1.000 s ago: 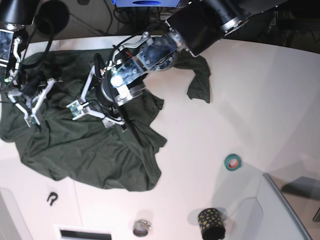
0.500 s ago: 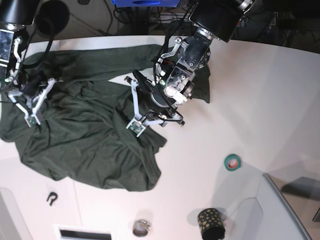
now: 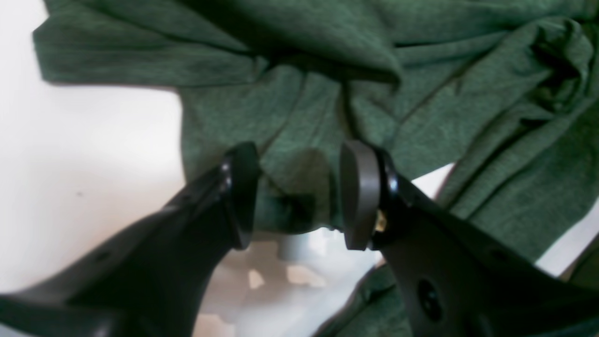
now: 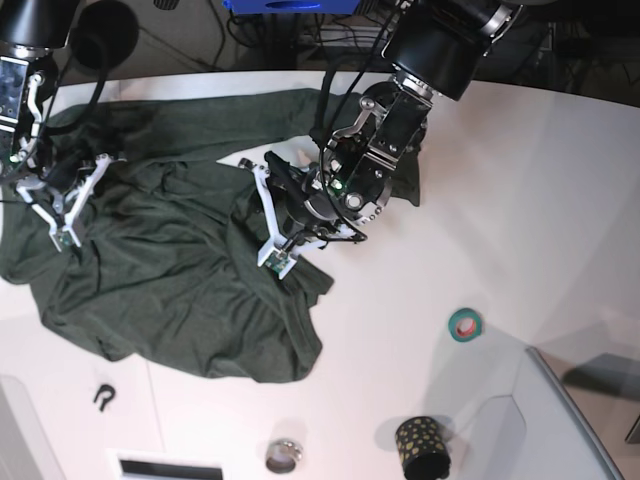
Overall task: Layout the t-shirt on the table in an organized manner, then fold the t-shirt properly
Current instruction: 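Regrasp the bunched shirt fabric with the left gripper, then pull the held shirt part with the left gripper away from the right gripper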
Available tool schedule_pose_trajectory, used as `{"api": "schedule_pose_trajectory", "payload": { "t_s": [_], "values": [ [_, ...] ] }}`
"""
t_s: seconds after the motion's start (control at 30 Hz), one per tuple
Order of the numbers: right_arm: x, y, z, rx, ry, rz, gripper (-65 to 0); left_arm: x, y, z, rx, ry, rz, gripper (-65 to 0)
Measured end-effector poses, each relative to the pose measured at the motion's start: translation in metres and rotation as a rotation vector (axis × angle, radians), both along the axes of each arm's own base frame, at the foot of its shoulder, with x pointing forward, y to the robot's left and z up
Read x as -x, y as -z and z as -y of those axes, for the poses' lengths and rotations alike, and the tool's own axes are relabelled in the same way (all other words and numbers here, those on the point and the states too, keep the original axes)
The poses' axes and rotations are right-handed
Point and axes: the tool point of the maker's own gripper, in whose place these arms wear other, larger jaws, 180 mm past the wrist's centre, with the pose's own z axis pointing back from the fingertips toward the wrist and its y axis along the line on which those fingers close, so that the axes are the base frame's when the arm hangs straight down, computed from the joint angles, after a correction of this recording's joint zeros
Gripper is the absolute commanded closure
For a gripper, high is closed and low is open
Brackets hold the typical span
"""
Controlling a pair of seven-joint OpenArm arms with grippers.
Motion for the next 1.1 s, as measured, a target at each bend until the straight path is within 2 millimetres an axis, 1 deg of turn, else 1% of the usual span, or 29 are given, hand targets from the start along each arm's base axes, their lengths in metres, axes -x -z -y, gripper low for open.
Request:
{"api": "schedule_pose_trajectory", "payload": {
  "t_s": [0.23, 0.33, 0.47, 0.53, 0.57, 0.6, 0.63, 0.67, 0.7, 0.8, 0.9, 0.93, 0.97, 1.03, 1.1],
  "values": [
    [0.000, 0.000, 0.000, 0.000, 0.000, 0.000, 0.0, 0.003, 0.010, -0.005, -0.019, -0.010, -0.027, -26.8],
    [0.000, 0.000, 0.000, 0.000, 0.000, 0.001, 0.0, 0.000, 0.011, -0.007, -0.027, -0.011, -0.028, -26.8],
    [-0.001, -0.001, 0.001, 0.003, 0.000, 0.003, 0.0, 0.000, 0.021, -0.011, -0.043, -0.017, -0.049, -26.0],
    [-0.002, -0.001, 0.001, 0.002, 0.000, 0.004, 0.0, -0.002, 0.024, -0.010, -0.025, -0.023, -0.031, -25.3],
    [-0.003, -0.002, 0.001, 0.001, 0.000, 0.006, 0.0, -0.003, 0.027, -0.010, -0.022, -0.025, -0.033, -23.0],
    [-0.003, -0.002, 0.001, 0.002, 0.000, 0.006, 0.0, -0.005, 0.029, -0.010, -0.020, -0.028, -0.032, -17.9],
    [-0.003, -0.002, 0.001, 0.002, 0.000, 0.007, 0.0, -0.007, 0.029, -0.010, -0.016, -0.031, -0.025, -10.7],
    [-0.003, -0.002, 0.001, 0.002, 0.001, 0.007, 0.0, -0.007, 0.031, -0.012, -0.022, -0.033, -0.027, -2.1],
    [-0.003, -0.002, 0.001, 0.002, 0.000, 0.007, 0.0, -0.007, 0.030, -0.012, -0.020, -0.036, -0.027, 0.0],
    [-0.003, -0.002, 0.001, 0.002, 0.000, 0.006, 0.0, -0.009, 0.021, -0.008, -0.008, -0.032, -0.007, 0.0],
    [-0.003, -0.002, 0.002, 0.004, 0.000, 0.006, 0.0, -0.022, -0.005, -0.001, 0.017, -0.021, 0.060, 0.0],
    [-0.003, -0.002, 0.001, 0.003, 0.000, 0.006, 0.0, -0.028, -0.014, -0.002, 0.025, -0.030, 0.067, 0.0],
    [-0.003, -0.002, 0.002, 0.005, -0.001, 0.006, 0.0, -0.033, -0.023, -0.007, 0.036, -0.050, 0.072, 0.0],
    [-0.003, -0.002, 0.002, 0.005, 0.000, 0.006, 0.0, -0.046, -0.038, -0.026, 0.028, -0.102, 0.098, 0.0],
    [-0.002, -0.002, 0.004, 0.008, 0.000, 0.004, 0.0, -0.055, -0.049, -0.045, 0.011, -0.147, 0.118, 0.0]
  ]
}}
